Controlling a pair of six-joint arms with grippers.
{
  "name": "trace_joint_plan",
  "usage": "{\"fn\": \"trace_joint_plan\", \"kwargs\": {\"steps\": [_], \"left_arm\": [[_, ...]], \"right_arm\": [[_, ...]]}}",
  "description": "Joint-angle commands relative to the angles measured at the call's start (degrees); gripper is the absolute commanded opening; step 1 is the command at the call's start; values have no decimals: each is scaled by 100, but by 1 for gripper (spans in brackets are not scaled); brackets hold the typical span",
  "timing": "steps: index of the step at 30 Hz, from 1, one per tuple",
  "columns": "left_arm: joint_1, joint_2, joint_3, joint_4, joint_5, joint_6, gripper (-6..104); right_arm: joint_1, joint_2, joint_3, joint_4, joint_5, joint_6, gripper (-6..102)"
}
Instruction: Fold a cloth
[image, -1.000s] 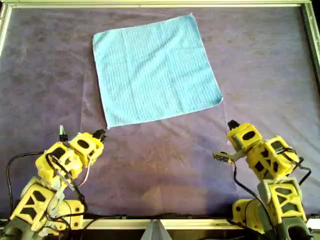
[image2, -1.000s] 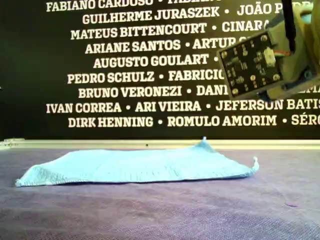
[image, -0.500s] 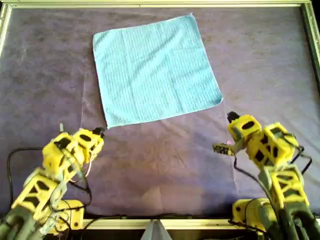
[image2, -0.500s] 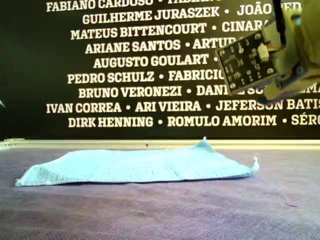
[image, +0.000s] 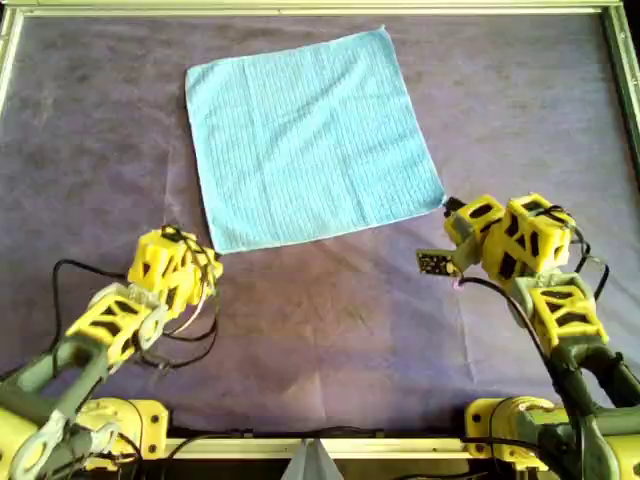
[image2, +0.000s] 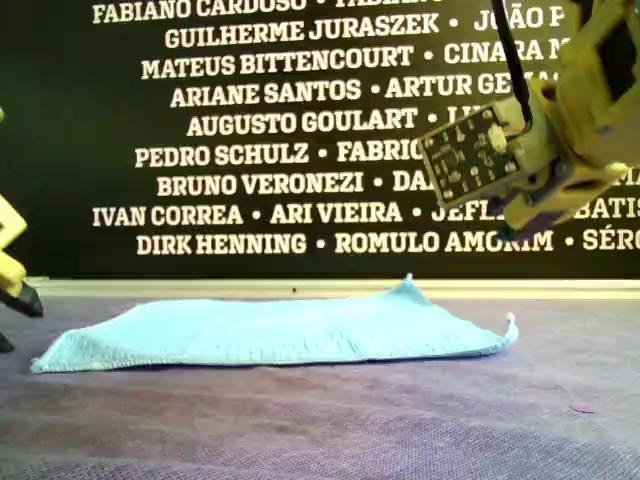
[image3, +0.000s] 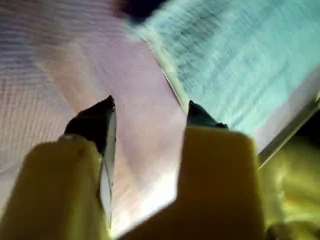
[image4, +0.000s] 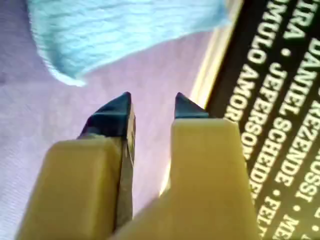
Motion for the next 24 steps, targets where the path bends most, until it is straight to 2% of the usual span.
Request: {"fn": "trace_joint_plan", "kwargs": {"steps": [1,4,10,15,24], "left_arm": [[0,-378,-756,-18,35,-325,51],[0,-642,-1107,-18,18,-387,51],[35,-1354,-1310,-18,-70,-422,51],[26,-1731,-1441,-18,-70,-677,52],[88,-1793,-1731,-18,-70,-598,51]], "right_arm": [[9,-62,-404,-308,-44,0,34],[-9,-378,-413,-211,44,-44,34],[-9,-1081,-589,-202,-18,-53,34],[-9,-1600,-1046,-202,18,-53,34],[-9,-2232,-1485,-202,-35,-53,34]]}}
